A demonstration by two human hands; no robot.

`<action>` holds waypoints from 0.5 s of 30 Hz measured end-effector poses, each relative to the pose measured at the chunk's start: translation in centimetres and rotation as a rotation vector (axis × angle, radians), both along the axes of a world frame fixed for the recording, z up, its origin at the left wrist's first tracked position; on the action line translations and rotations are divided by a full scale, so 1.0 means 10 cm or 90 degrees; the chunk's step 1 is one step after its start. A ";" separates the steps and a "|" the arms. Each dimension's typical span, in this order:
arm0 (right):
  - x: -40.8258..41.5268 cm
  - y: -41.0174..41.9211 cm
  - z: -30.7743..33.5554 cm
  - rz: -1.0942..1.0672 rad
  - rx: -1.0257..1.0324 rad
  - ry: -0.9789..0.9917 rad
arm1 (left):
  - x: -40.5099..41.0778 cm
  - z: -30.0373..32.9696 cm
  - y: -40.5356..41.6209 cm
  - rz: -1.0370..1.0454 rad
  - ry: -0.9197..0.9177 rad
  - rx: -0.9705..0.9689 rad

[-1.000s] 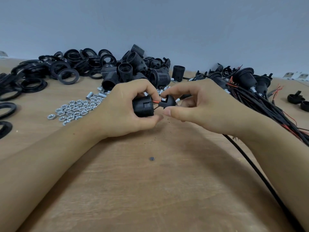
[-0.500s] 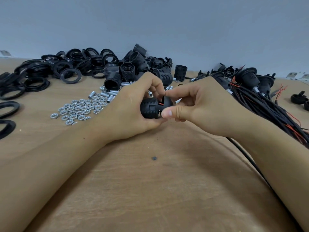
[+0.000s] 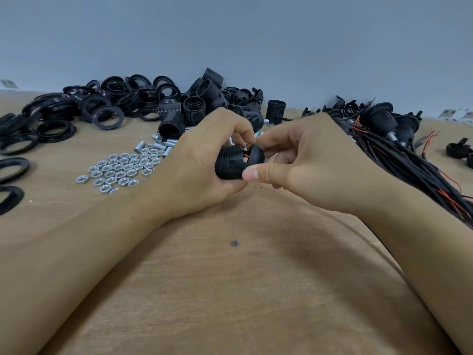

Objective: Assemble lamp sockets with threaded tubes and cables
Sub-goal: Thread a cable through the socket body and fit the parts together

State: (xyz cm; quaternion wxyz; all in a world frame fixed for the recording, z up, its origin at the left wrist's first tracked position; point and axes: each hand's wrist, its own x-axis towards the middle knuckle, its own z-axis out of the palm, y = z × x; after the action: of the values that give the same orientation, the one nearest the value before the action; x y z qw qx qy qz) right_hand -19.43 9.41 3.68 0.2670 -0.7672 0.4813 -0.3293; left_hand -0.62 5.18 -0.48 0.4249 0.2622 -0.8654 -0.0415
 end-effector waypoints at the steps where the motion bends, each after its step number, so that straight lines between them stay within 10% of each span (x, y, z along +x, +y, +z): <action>1: -0.01 0.00 0.01 0.012 0.008 -0.002 | 0.00 0.00 0.01 -0.002 0.002 0.001; 15: 0.04 0.01 0.02 -0.013 0.046 0.032 | -0.02 0.02 0.00 -0.010 -0.045 -0.090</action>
State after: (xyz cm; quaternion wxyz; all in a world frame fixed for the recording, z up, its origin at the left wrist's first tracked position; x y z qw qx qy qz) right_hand -19.08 9.55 3.88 0.2788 -0.7600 0.5075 -0.2951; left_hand -0.84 5.14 -0.30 0.4113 0.2257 -0.8827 0.0258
